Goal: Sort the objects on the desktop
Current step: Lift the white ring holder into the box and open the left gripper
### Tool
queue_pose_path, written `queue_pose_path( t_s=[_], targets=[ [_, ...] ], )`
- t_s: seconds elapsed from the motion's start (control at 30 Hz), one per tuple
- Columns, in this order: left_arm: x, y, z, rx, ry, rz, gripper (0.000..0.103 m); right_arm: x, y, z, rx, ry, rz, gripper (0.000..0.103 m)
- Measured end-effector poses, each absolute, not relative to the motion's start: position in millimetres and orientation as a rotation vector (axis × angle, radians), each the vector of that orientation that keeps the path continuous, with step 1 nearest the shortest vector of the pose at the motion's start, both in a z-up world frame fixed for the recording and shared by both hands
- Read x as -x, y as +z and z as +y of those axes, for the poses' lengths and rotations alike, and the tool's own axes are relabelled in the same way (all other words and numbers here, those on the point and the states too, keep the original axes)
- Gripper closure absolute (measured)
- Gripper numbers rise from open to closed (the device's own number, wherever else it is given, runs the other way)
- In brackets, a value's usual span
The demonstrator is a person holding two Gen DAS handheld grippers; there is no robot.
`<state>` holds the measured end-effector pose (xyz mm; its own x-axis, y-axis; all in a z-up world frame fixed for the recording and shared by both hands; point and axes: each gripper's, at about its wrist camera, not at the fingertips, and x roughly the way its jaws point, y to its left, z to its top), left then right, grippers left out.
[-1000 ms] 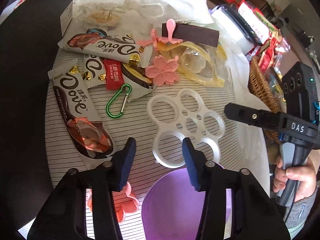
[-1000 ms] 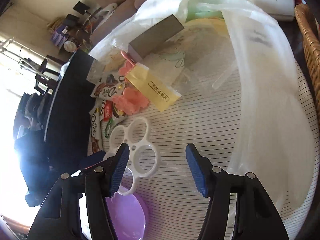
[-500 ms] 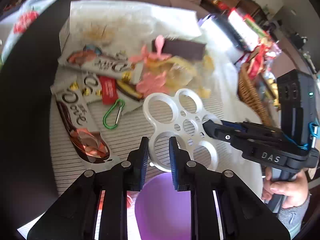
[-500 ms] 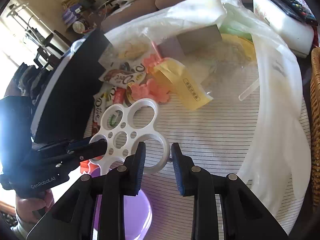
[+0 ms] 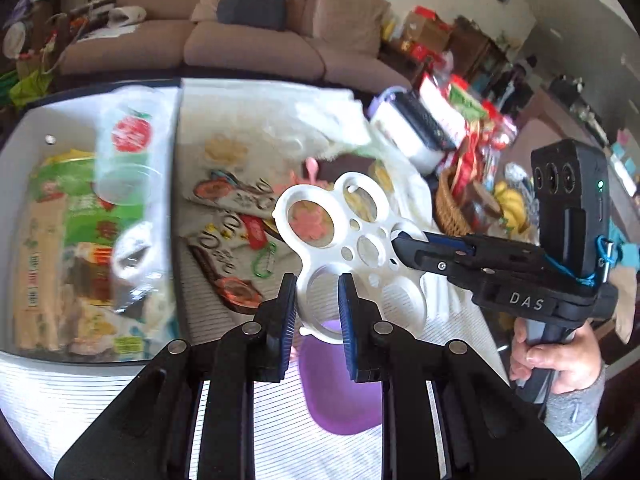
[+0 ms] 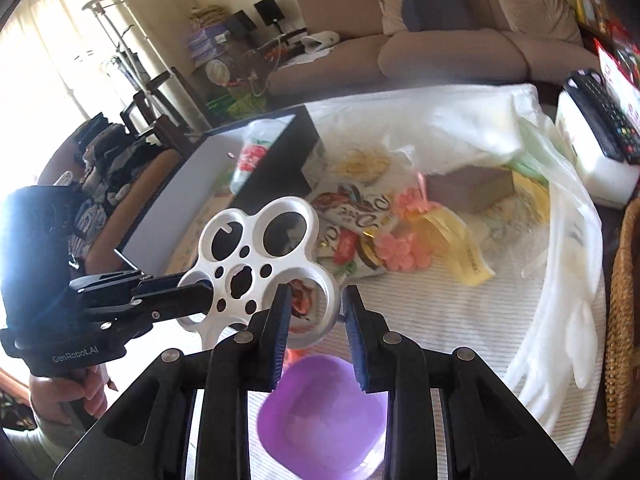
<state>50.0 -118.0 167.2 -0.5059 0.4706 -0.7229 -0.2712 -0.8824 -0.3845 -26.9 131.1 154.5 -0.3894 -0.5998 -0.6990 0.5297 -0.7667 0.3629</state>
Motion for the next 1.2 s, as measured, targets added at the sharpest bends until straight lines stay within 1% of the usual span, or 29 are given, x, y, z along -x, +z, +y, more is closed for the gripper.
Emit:
queue_pose_path(
  t_s=[0.07, 0.17, 0.33, 0.5, 0.6, 0.67, 0.7, 0.73, 0.77, 0.8, 0.83, 0.87, 0.9, 0.97, 1.07, 1.2],
  targets=[
    [-51, 180, -147, 1.228, 2.423, -0.312, 0.085, 30, 167, 105, -1.1, -2.139, -0.087, 0.075],
    [-48, 187, -192, 1.272, 2.492, -0.254, 0.085, 40, 175, 45, -1.082, -2.06, -0.004, 0.075],
    [-33, 173, -273, 1.404, 2.596, -0.233, 0.085, 54, 169, -67, -1.093, -1.957, 0.15, 0.075],
    [-15, 132, -335, 1.577, 2.605, -0.253, 0.085, 66, 129, -160, -1.2, -1.853, 0.268, 0.075],
    [-6, 107, -350, 1.691, 2.607, -0.174, 0.083, 78, 96, -194, -1.314, -1.78, 0.264, 0.075],
    [-5, 101, -350, 1.713, 2.631, -0.114, 0.084, 86, 78, -211, -1.388, -1.755, 0.261, 0.075],
    [-5, 101, -348, 1.721, 2.656, -0.081, 0.083, 89, 71, -219, -1.436, -1.733, 0.274, 0.075],
    [-6, 103, -347, 1.727, 2.695, -0.029, 0.072, 89, 66, -227, -1.466, -1.707, 0.29, 0.075],
    [-8, 107, -347, 1.719, 2.727, 0.004, 0.064, 86, 63, -235, -1.483, -1.678, 0.327, 0.073],
    [-10, 110, -349, 1.701, 2.724, -0.02, 0.058, 82, 62, -244, -1.49, -1.664, 0.39, 0.069],
    [-12, 113, -351, 1.688, 2.705, -0.087, 0.052, 78, 61, -252, -1.485, -1.667, 0.458, 0.055],
    [-14, 116, -356, 1.679, 2.698, -0.15, 0.053, 76, 60, -256, -1.474, -1.675, 0.508, 0.048],
    [-15, 119, -360, 1.675, 2.698, -0.185, 0.052, 74, 61, -262, -1.465, -1.68, 0.541, 0.047],
    [-22, 127, -366, 1.663, 2.721, -0.199, 0.048, 71, 61, -269, -1.469, -1.665, 0.546, 0.048],
    [-40, 141, -374, 1.607, 2.742, -0.26, 0.043, 65, 72, -263, -1.433, -1.678, 0.492, 0.049],
    [-65, 153, -371, 1.549, 2.729, -0.301, 0.041, 56, 105, -223, -1.33, -1.765, 0.432, 0.049]
  ],
)
